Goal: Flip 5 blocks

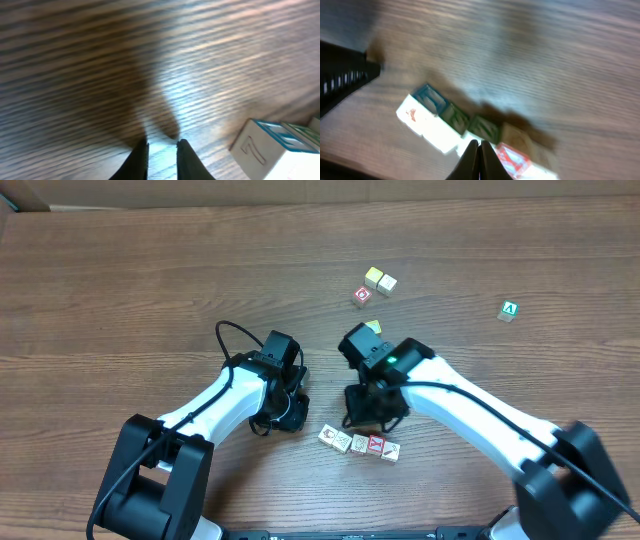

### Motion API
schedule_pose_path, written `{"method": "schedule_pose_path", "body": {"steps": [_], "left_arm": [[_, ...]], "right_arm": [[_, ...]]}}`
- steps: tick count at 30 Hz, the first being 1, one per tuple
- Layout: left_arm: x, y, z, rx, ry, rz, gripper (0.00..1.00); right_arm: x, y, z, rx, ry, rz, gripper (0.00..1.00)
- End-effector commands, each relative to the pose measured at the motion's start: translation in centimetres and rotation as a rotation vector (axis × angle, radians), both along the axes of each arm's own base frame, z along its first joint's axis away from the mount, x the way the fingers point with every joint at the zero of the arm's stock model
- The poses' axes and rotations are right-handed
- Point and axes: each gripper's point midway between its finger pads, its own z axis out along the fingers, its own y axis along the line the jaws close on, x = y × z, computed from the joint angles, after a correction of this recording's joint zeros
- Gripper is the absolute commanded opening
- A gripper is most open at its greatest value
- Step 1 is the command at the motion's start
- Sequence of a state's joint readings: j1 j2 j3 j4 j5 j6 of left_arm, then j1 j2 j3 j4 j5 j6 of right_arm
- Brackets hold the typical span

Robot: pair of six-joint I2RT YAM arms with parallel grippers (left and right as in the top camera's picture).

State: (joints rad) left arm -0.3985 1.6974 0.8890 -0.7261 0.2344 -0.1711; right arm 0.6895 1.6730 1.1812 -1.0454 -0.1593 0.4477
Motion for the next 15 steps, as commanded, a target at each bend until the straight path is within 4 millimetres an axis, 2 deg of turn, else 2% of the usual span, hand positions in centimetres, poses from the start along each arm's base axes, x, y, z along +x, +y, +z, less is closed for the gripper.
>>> {"method": "schedule_pose_path", "body": {"steps": [1,4,8,10,15], "left_arm": [[-0.7,-1.0,-0.1,-0.077,0.027,-0.081,0.09],[-0.8,-1.3,0.0,-0.095,0.032,-0.085,0.08],[-1.0,-1.9,0.3,-0.133,0.038,-0.092,0.04],[-1.0,-2.4,0.5,-0.163,0.041,-0.093,0.04],[-1.2,-3.5,0.8,-0.216,0.046,-0.106,0.04]], "right_arm": [[-0.1,-1.6,4.6,0.013,-0.112,-0.074,0.04],[-1.9,-3.9,6.9,-0.016,-0.113,-0.168,0.04],[-4.5,-6.3,7.9,-0.064,-0.063,-0.252,0.04],[-5.8,-7.3,7.2,-0.097,-0.023,-0.272,0.04],[-8.1,-8.2,3.4,-0.136,0.073,-0.267,0.04]]}}
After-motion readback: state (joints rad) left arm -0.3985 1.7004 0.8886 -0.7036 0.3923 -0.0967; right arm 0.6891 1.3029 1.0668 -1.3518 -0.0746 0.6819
